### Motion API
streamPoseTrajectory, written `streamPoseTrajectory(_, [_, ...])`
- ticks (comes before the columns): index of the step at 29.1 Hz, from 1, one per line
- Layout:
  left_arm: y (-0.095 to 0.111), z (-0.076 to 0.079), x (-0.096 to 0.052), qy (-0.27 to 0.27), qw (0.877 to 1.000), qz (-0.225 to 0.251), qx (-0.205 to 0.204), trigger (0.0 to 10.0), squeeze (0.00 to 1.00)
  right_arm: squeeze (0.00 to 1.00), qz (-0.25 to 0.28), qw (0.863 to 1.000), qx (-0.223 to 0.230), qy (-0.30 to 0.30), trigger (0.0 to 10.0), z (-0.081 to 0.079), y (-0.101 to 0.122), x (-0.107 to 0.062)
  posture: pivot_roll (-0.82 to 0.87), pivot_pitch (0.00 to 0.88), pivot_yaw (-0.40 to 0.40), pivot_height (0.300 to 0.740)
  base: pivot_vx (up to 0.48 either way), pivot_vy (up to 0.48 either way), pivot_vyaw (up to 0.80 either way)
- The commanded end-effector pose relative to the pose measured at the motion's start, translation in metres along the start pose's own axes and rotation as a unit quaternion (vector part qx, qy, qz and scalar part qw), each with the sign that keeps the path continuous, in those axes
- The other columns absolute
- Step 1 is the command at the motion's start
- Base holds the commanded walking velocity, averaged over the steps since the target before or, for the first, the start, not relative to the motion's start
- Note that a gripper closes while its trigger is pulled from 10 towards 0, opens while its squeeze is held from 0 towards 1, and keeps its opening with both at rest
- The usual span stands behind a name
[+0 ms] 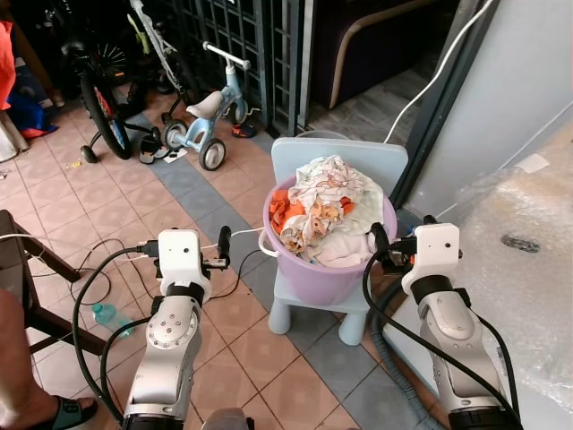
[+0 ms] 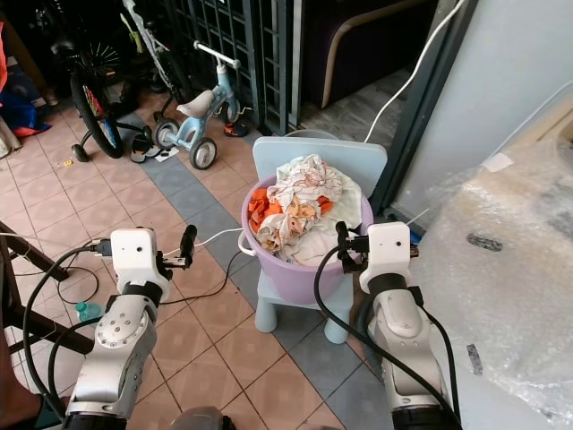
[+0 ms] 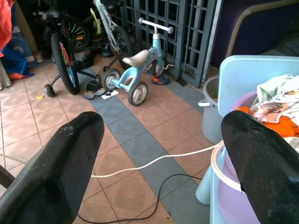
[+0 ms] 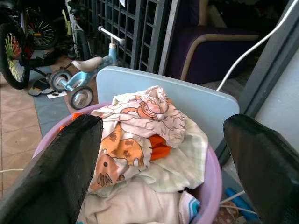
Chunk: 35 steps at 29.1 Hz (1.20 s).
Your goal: Clothes washing
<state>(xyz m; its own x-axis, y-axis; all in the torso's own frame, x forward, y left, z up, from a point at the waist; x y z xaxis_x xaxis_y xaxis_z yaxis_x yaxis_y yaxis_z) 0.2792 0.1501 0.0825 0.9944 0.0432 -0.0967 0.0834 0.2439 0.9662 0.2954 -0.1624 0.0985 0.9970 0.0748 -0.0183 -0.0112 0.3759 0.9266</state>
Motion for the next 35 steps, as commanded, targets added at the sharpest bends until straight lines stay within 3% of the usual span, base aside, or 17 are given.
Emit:
streamPoseTrajectory(1, [0.002, 0.000, 0.000, 0.001, 1.000, -0.001, -0.003, 10.0, 0.00, 0.00, -0.027, 1.000, -0.007, -0.002, 10.0, 0.000, -0.011, -0.005, -0.01, 0.070, 0.037, 0.740, 0.000, 0.435, 0.00])
streamPoseTrajectory(4, [0.003, 0.002, 0.000, -0.018, 1.000, 0.002, 0.004, 10.0, 0.00, 0.00, -0.021, 0.999, -0.033, 0.005, 10.0, -0.007, -0.011, -0.003, -0.01, 0.069, 0.040, 0.740, 0.000, 0.432, 0.00])
streamPoseTrajectory(5, [0.005, 0.004, -0.001, -0.030, 0.999, 0.008, 0.012, 10.0, 0.00, 0.00, -0.018, 1.000, -0.011, 0.018, 10.0, -0.011, -0.010, -0.003, -0.01, 0.070, 0.043, 0.740, 0.251, 0.409, 0.00])
streamPoseTrajectory(9, [0.006, 0.005, 0.000, -0.025, 0.999, 0.017, 0.020, 10.0, 0.00, 0.00, -0.025, 1.000, -0.010, 0.012, 10.0, -0.012, -0.009, -0.001, -0.01, 0.068, 0.044, 0.740, 0.412, 0.082, 0.00])
streamPoseTrajectory(15, [0.004, 0.004, 0.000, -0.011, 1.000, 0.006, 0.006, 10.0, 0.00, 0.00, -0.040, 0.998, -0.044, 0.008, 10.0, -0.008, -0.012, 0.000, -0.01, 0.066, 0.041, 0.740, 0.000, 0.000, 0.00])
streamPoseTrajectory(22, [0.004, 0.006, 0.000, -0.030, 0.999, 0.004, -0.012, 10.0, 0.00, 0.00, -0.032, 0.999, -0.029, 0.001, 10.0, -0.005, -0.011, 0.000, -0.01, 0.064, 0.039, 0.740, 0.070, 0.000, 0.00])
streamPoseTrajectory(35, [0.002, 0.010, 0.000, -0.041, 0.999, -0.001, -0.018, 10.0, 0.00, 0.00, -0.029, 0.999, -0.010, -0.012, 10.0, -0.001, -0.008, 0.003, -0.01, 0.061, 0.037, 0.740, 0.440, 0.000, -0.11])
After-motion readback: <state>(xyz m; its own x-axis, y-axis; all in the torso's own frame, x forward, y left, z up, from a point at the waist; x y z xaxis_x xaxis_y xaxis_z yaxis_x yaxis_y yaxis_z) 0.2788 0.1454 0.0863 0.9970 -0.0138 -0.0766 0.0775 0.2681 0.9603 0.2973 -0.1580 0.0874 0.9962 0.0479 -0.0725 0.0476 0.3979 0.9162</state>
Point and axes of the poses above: a point about 5 cm out from each wrist's last joint towards the gripper, its own x axis pointing out of the wrist towards the gripper, its own y axis along the axis of the wrist's last joint, z = x × y, the point moved 2 cm from there along x, pointing out of the wrist towards the gripper, and after that the axes turned 14 degrees about -x, right-handed, at the moved point
